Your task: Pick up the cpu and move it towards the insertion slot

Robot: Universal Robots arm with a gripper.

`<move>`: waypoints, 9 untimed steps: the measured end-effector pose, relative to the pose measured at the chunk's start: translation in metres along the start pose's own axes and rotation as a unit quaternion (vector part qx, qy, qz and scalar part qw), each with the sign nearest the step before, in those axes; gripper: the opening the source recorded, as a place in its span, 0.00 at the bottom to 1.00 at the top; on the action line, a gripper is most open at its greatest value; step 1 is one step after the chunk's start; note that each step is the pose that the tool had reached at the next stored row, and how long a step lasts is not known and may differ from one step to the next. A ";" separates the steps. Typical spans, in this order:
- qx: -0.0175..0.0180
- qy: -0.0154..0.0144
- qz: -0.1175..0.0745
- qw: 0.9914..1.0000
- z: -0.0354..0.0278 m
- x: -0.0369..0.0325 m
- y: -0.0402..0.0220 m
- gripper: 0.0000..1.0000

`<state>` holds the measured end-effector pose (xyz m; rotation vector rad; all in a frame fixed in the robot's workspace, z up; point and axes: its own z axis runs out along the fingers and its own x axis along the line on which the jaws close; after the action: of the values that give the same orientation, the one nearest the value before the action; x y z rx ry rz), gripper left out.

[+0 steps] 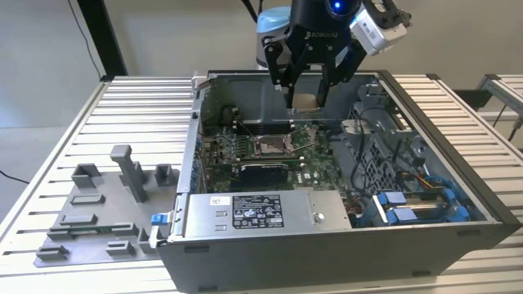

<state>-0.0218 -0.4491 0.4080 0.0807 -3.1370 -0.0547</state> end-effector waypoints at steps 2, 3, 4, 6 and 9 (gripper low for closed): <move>0.000 0.000 0.000 1.000 0.0000 -0.0011 0.0004 0.00; 0.000 0.000 0.000 1.000 0.0000 -0.0022 0.0008 0.00; 0.000 0.000 0.000 1.000 0.0001 -0.0039 0.0017 0.00; 0.000 0.000 0.000 1.000 0.0002 -0.0078 0.0051 0.00; 0.000 0.000 0.000 1.000 0.0007 -0.0097 0.0137 0.00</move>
<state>-0.0129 -0.4349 0.4078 0.0808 -3.1370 -0.0536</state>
